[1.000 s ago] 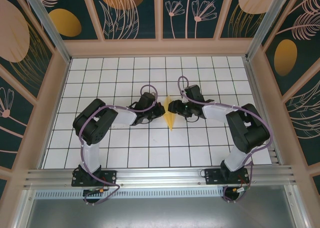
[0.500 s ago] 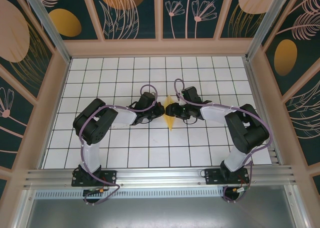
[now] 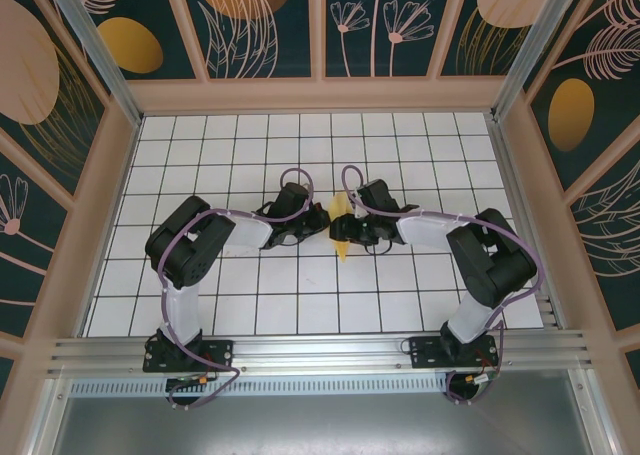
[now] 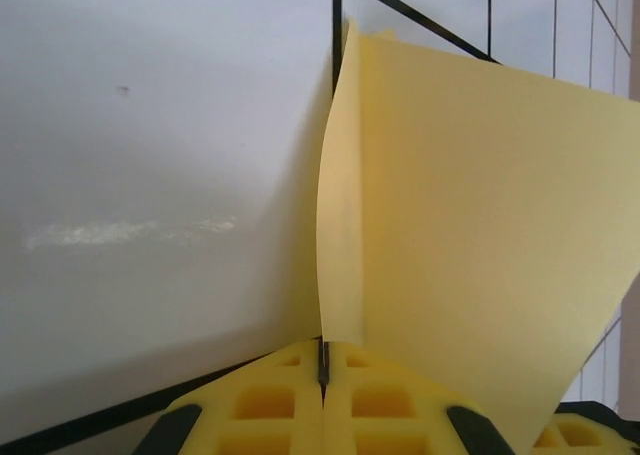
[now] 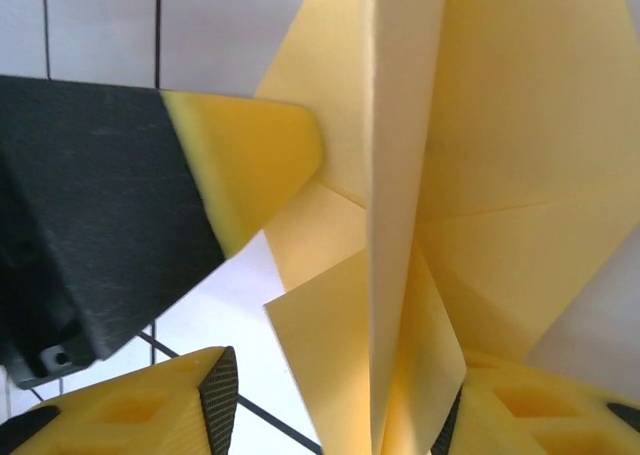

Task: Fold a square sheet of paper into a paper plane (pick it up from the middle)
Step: Move the paper plane to the top-center of the table.

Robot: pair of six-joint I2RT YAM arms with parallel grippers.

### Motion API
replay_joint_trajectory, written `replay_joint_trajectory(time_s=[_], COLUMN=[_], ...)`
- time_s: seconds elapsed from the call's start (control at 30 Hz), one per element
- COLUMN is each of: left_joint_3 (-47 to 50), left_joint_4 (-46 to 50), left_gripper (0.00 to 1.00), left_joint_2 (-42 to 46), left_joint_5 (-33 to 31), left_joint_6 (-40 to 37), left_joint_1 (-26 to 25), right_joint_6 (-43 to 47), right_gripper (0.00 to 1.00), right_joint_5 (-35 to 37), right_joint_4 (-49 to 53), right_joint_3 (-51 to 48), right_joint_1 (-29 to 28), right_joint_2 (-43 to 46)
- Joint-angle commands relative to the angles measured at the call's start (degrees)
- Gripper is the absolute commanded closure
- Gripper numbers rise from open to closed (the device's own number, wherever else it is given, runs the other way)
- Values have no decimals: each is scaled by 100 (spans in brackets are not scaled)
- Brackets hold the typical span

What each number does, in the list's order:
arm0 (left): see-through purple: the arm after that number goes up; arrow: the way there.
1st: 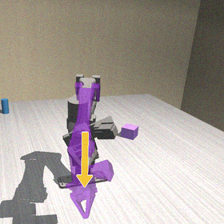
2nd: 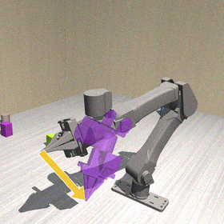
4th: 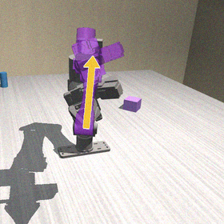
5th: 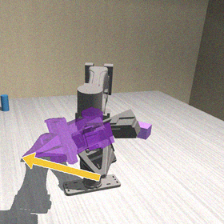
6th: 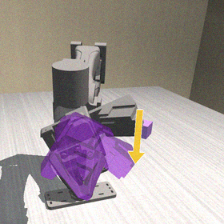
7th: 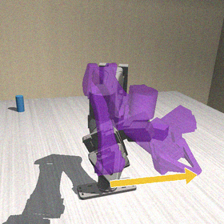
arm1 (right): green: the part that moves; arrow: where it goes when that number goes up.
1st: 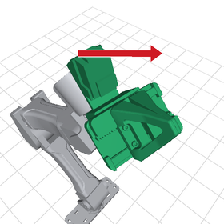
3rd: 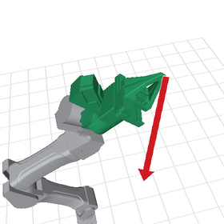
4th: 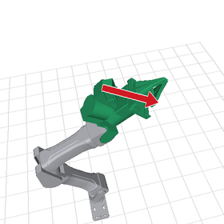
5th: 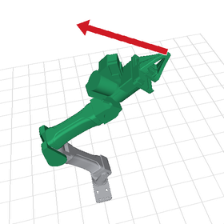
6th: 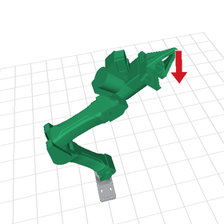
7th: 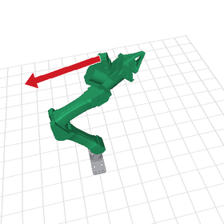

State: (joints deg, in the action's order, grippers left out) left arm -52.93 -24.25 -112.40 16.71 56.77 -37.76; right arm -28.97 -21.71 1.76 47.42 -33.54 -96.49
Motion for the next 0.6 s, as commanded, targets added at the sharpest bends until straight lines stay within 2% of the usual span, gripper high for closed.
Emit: replay_joint_trajectory(time_s=[0.0, 0.23, 0.43, 0.57], left_joint_3=[4, 28, 16, 1], left_joint_4=[-268, -273, -269, -221], left_gripper=[100, 100, 100, 100], left_joint_2=[157, 157, 148, 149], left_joint_5=[256, 311, 315, 288], left_joint_6=[128, 110, 115, 103], left_joint_1=[39, 40, 39, 36], right_joint_6=[51, -55, -117, -166], right_gripper=[51, 61, 58, 59], right_joint_5=[194, 363, 636, 703], right_joint_4=[130, 218, 474, 479], right_joint_3=[-79, 110, 294, 299], right_joint_1=[-47, -47, -46, -48], right_joint_2=[42, -118, -299, -285])
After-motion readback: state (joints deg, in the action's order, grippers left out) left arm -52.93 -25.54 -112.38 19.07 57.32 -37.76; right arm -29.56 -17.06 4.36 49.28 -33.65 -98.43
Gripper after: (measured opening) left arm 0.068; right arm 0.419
